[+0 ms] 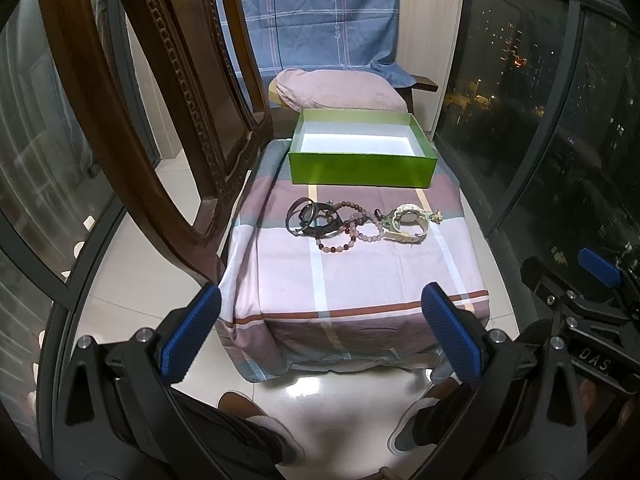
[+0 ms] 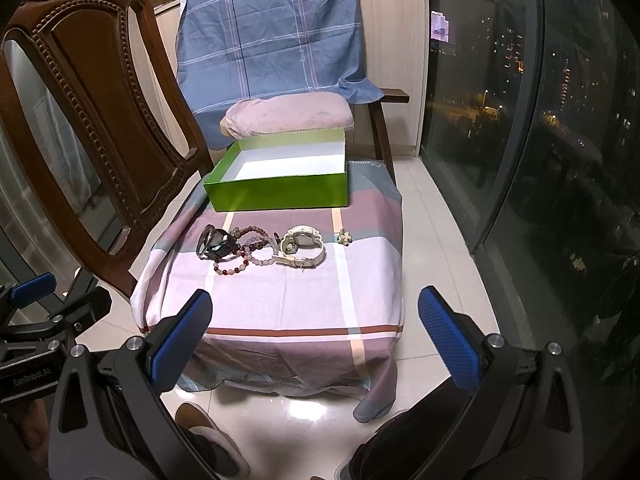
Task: Organize jewelry
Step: 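Grasp the dark metal bangle with the left tool while the right tool grasps the white watch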
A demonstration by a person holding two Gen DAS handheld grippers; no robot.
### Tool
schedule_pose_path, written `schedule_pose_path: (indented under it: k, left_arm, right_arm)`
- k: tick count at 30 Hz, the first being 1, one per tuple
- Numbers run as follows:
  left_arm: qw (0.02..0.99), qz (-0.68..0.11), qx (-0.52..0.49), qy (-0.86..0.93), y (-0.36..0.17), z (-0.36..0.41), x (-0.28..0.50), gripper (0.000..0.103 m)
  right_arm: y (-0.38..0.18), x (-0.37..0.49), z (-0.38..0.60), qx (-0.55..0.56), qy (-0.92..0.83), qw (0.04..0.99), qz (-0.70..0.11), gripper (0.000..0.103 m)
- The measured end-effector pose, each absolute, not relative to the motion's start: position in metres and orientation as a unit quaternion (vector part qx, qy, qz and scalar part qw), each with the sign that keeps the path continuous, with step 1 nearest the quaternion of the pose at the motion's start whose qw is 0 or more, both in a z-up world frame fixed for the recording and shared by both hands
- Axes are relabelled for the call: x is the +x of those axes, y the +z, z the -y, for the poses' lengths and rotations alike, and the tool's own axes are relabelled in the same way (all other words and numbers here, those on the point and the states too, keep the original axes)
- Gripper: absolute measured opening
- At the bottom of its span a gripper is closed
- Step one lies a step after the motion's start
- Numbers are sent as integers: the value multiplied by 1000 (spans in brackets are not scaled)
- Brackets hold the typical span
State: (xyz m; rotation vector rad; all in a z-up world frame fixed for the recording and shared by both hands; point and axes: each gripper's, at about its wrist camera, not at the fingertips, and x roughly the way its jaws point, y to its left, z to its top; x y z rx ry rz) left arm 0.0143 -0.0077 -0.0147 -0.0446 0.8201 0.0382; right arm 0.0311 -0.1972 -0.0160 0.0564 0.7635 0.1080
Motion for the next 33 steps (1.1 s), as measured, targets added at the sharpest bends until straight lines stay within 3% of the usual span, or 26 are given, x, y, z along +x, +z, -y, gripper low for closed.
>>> schedule_pose_path:
  k: [20, 33]
  left_arm:
    - [910, -413, -37, 3, -69, -8, 99, 98]
    - [876, -482, -1, 23, -141, -16, 211, 45]
  right_arm:
    - [-71, 85, 239, 69, 67, 910, -403, 100]
    - [-116, 131, 241, 65, 78, 893, -439, 100]
